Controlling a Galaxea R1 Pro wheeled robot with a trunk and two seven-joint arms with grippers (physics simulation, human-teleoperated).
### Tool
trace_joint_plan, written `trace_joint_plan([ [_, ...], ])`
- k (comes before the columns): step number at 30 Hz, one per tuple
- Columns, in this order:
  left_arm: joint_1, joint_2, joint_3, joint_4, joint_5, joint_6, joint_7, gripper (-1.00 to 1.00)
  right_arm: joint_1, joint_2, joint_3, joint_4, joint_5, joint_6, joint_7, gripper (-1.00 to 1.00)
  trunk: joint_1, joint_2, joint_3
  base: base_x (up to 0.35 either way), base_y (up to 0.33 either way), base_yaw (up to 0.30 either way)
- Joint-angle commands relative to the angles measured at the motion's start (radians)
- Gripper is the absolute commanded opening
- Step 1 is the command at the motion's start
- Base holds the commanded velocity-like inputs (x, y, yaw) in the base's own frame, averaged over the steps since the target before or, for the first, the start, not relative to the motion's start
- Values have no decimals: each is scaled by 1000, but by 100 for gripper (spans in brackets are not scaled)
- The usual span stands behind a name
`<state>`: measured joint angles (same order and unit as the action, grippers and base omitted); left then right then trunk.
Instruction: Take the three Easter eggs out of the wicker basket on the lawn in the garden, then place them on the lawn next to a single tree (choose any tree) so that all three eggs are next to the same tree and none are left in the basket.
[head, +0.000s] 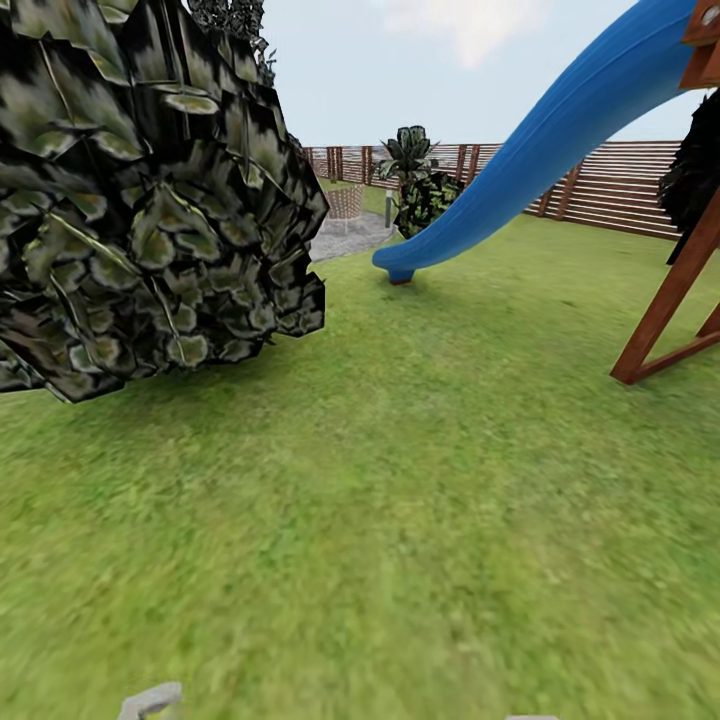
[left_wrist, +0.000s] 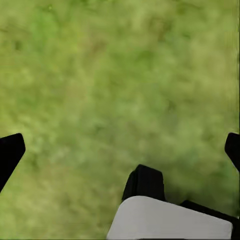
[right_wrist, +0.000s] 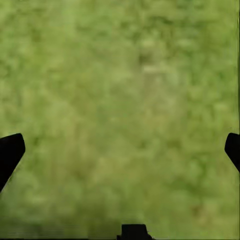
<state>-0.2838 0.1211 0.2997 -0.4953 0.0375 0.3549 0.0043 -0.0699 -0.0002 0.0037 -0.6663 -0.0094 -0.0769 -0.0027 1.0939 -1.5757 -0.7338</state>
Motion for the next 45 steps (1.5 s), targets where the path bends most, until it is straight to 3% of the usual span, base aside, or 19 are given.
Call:
trace_joint_plan([
  [1,-9,2,26,-8,1,1,0,100,0,0,0,-19,-1,1,0,100,4,-7,-3,0,0,0],
  [5,-23,5,62,-34,2,-10,1,100,0,3,1,-76,3,-7,-3,100,19,-35,-16,0,0,0],
  [6,-24,-8,61,-43,0,-27,-1,100,0,3,4,-82,5,-8,-5,100,23,-42,-19,0,0,0],
  [8,-25,-45,56,-46,-4,-56,-2,100,-1,1,6,-60,9,-9,-4,100,31,-56,-25,0,0,0],
  [11,-25,-68,48,-45,-6,-73,-3,100,-1,0,5,-10,3,-15,-4,100,42,-77,-35,0,0,0],
  [14,-25,-74,45,-32,-6,-76,-4,100,-1,4,4,52,1,-54,-3,100,54,-98,-44,0,0,0],
  [15,-25,-76,45,15,-5,-78,-4,100,-1,5,4,79,-1,-99,-3,100,58,-105,-47,0,0,0],
  [20,-25,-89,45,39,-2,-80,-16,100,0,5,3,89,-2,-119,-3,100,77,-140,-63,0,0,-38],
  [26,-25,-93,43,44,-5,-82,-84,100,-1,5,2,90,-1,-121,-3,100,100,-182,-82,0,0,-263],
  [34,-25,-94,41,42,-7,-82,-93,100,-1,5,2,90,-1,-121,-3,100,130,-238,-107,0,0,-293],
  [38,-25,-104,39,36,-8,-121,-93,100,-1,4,2,77,1,-121,-3,100,146,-266,-119,0,0,-208],
  [42,-26,-106,1,17,-9,-158,-93,100,-9,3,2,35,1,-121,-4,100,161,-294,-132,0,0,-39],
  [45,-25,-97,-26,-44,-8,-158,-91,100,-39,4,2,25,0,-121,-5,100,161,-294,-132,0,0,-6],
])
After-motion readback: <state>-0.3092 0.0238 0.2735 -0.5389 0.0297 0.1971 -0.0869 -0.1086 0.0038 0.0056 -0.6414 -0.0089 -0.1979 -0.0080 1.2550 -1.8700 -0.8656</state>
